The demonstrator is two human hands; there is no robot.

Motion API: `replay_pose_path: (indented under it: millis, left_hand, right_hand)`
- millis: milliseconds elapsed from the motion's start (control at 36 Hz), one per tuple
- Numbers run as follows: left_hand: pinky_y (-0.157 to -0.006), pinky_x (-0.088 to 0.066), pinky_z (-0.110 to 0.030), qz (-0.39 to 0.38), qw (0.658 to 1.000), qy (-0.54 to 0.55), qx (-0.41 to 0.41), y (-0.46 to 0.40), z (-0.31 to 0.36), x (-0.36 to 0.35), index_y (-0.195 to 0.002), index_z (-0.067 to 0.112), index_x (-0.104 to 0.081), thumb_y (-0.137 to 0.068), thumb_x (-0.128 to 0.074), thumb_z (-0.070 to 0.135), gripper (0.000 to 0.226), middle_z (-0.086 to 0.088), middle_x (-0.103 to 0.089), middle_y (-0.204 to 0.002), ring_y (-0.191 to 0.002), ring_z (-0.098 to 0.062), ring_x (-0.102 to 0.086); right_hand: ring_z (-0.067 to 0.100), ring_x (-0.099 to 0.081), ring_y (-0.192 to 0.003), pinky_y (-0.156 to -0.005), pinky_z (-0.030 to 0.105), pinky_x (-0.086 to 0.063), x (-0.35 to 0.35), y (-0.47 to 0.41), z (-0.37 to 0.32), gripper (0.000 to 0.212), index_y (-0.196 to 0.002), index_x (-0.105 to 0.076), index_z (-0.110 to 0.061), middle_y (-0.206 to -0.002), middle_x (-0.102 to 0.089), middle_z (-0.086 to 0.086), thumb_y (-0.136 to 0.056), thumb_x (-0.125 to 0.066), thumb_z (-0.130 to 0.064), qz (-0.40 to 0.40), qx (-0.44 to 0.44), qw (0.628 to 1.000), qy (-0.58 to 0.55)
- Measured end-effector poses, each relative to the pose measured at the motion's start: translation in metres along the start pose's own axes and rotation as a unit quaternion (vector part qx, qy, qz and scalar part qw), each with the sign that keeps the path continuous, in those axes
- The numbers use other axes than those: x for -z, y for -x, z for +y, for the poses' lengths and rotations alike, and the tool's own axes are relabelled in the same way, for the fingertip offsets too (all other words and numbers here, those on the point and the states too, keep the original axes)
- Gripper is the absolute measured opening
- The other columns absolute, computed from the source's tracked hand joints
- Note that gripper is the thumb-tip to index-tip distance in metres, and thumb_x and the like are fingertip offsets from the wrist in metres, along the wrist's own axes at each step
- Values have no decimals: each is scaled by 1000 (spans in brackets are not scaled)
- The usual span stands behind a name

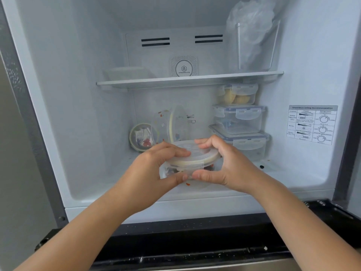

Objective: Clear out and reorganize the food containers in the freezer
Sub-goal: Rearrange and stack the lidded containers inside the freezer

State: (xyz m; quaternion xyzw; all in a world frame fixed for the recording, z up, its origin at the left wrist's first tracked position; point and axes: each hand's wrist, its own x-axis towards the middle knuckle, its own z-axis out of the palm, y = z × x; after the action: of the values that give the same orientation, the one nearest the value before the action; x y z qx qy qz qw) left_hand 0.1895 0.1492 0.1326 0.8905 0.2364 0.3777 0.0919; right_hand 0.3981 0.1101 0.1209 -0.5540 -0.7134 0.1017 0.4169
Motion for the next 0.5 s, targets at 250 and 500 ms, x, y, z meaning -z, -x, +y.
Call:
replay_pose_path:
  millis: [250,500]
  left_hand:
    - [-93,-25,2,-15,1000,10,11,-1,1,7,-114,34,-63,-81,-70,27,35,22,-59,-114,-113,12,-47]
    - [-93,-20,5,-33,999,-10,3,0,9,11,-115,41,-62,-86,-64,23,34,29,-57,-118,-116,17,-41]
  right_hand:
    - [6,-38,-125,-102,33,-35,2,3,-3,66,-111,-49,-47,-129,-49,-24,-53,-65,-76,32,21,996,83]
    - [0,-34,-126,-108,34,-29,13,3,-5,66,-118,-45,-58,-130,-39,-42,-56,-57,-77,-18,10,993,120]
